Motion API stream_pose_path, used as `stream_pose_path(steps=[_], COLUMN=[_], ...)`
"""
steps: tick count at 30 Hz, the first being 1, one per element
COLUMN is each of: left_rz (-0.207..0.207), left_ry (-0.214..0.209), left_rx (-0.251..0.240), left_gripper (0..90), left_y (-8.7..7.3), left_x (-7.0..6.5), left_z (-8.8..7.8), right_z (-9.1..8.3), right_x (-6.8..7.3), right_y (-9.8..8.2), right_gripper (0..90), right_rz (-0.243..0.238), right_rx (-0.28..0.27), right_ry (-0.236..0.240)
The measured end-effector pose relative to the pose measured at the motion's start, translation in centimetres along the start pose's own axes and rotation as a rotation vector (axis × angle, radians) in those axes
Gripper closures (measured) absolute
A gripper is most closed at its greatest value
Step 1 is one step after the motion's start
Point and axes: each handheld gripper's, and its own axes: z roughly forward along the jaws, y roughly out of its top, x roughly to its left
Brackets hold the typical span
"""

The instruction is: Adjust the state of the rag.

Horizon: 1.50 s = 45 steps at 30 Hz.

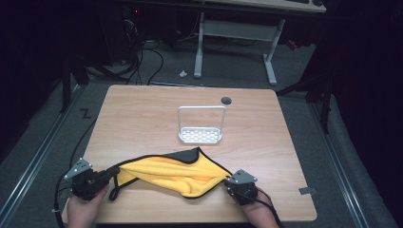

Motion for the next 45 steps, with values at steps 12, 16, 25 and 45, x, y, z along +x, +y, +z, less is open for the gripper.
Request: stream_pose_path(steps=[12,16,25,45], left_rz=[0.000,0.010,0.008,-0.009], left_ry=[-0.003,-0.001,0.009,0.014], left_rx=[-0.003,-0.013,-0.023,-0.023], left_gripper=[82.9,83.1,83.4,84.4], left_y=[-0.1,0.1,0.1,0.0], left_x=[-0.3,-0.6,-0.2,-0.2], left_z=[0.4,0.2,0.1,0.1], right_z=[-2.7,-3.3,-3.3,-1.9], right_x=[-0.6,-0.3,0.2,-1.6], right_y=[-0.6,-0.2,0.2,2.1], right_gripper=[59.8,58.6,57.7,54.7], right_rz=[0.114,0.113,0.112,0.145], right_rx=[-0.075,-0.104,-0.113,-0.125], right_ry=[0.076,0.080,0.063,0.057])
